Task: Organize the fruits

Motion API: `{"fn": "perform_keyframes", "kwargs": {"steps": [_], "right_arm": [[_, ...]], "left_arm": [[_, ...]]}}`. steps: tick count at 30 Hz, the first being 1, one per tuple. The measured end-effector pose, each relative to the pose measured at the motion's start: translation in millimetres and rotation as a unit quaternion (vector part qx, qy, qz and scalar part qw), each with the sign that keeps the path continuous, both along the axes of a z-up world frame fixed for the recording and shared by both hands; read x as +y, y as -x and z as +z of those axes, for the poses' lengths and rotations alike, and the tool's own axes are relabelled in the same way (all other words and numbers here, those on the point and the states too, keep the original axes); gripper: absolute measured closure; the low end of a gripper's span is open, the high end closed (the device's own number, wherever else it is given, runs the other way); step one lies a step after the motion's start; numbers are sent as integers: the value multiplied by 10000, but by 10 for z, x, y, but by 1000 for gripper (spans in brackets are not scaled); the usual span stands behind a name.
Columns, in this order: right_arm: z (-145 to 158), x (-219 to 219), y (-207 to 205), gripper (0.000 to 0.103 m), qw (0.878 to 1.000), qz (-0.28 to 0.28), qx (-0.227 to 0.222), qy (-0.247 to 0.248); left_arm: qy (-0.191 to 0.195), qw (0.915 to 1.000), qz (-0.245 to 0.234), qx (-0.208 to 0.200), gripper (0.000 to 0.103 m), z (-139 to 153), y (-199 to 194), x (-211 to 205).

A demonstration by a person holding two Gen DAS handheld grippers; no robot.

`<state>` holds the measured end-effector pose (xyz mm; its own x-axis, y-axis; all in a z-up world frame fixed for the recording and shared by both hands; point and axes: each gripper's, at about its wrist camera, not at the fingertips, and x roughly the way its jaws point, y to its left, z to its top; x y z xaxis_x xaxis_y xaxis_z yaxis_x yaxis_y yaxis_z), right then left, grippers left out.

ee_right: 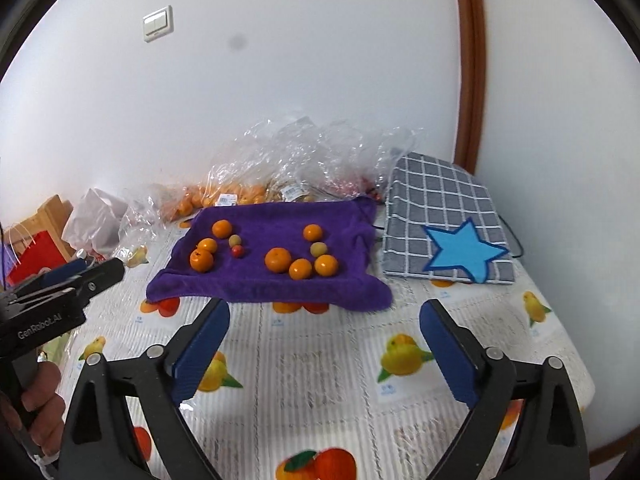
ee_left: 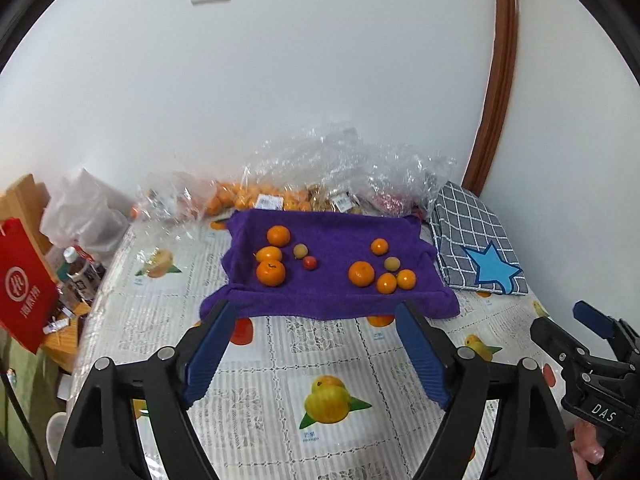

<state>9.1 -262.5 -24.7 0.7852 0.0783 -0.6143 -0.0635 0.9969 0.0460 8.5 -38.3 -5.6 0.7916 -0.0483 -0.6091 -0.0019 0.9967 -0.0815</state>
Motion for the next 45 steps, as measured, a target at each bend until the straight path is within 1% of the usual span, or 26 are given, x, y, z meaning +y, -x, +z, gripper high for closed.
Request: {"fn": "perform_keyframes", "kwargs": {"steps": [4, 13, 21, 45], "right_arm": [[82, -39, 158, 7, 9998, -88, -111, 146], [148, -160, 361, 7, 9995, -158, -261, -28], [103, -217, 396, 7, 9995, -205, -234, -83], [84, -188, 417, 8, 9994, -244, -240, -46]], "left_arm": [[-91, 9999, -2, -95, 21, 54, 123, -70], [-251, 9994, 30, -255, 21, 114, 291, -172], [-306, 9991, 19, -277, 21, 111, 325, -230], [-219, 9993, 68, -282, 20, 127, 338, -190]]}}
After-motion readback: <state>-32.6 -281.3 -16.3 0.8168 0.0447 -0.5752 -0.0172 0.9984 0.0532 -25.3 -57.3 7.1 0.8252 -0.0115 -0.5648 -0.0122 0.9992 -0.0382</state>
